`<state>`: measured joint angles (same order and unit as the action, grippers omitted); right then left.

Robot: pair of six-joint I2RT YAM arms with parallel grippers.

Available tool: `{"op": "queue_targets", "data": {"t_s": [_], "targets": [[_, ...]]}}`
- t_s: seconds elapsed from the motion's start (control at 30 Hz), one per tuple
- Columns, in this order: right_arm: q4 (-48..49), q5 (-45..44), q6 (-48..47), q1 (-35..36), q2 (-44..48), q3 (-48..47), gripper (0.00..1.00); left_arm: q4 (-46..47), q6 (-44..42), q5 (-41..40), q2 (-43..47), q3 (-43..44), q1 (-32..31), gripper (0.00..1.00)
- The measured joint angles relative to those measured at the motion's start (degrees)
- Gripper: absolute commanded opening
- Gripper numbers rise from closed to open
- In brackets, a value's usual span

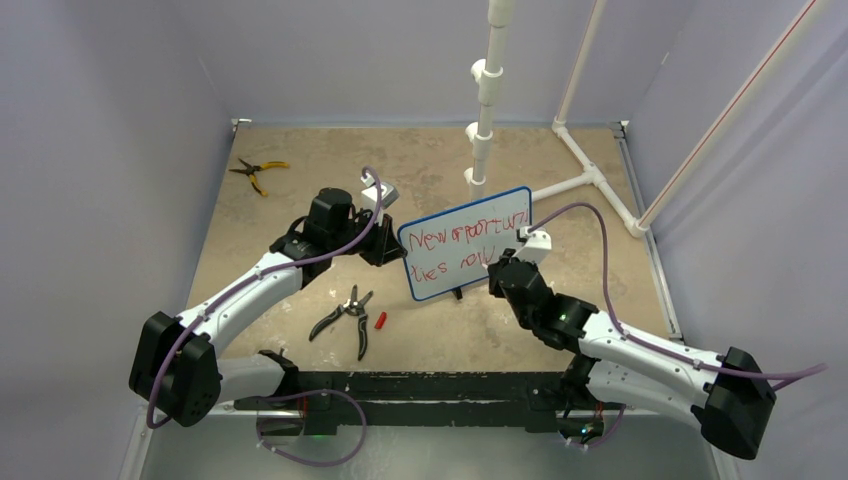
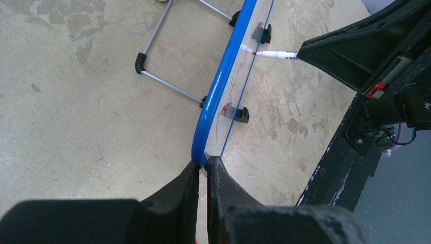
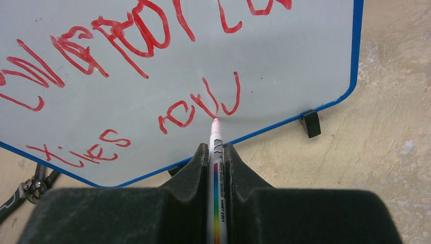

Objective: Write a sentence on the whiteboard

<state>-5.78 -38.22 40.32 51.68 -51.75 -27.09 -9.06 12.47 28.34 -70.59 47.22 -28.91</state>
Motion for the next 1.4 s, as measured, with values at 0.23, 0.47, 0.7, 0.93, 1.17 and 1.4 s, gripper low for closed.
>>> {"op": "queue_targets", "data": {"t_s": [0.23,0.47,0.7,0.93,1.17,1.4], "targets": [[-0.22,-1.95,0.22,0.0,1.88,-0.02,0.0,0.0,-0.02,-0.02,0.0,0.0,0.0,0.0],[-0.9,-4.35,1.11,-0.07,6.84,-0.02,0.0,0.0,0.0,0.0,0.0,0.0,0.0,0.0],[-4.92,-6.12,4.28,-0.07,3.76,-1.09,0.0,0.0,-0.02,0.0,0.0,0.0,0.0,0.0],[-8.68,-8.15,7.74,-0.07,-0.83,-3.21,0.0,0.0,-0.02,0.0,0.0,0.0,0.0,0.0],[-9.29,-9.16,8.17,-0.33,-0.57,-3.21,0.0,0.0,-0.02,0.0,0.0,0.0,0.0,0.0],[-8.35,-9.16,8.11,-0.37,-0.7,-3.21,0.0,0.0,0.0,0.0,0.0,0.0,0.0,0.0]]}}
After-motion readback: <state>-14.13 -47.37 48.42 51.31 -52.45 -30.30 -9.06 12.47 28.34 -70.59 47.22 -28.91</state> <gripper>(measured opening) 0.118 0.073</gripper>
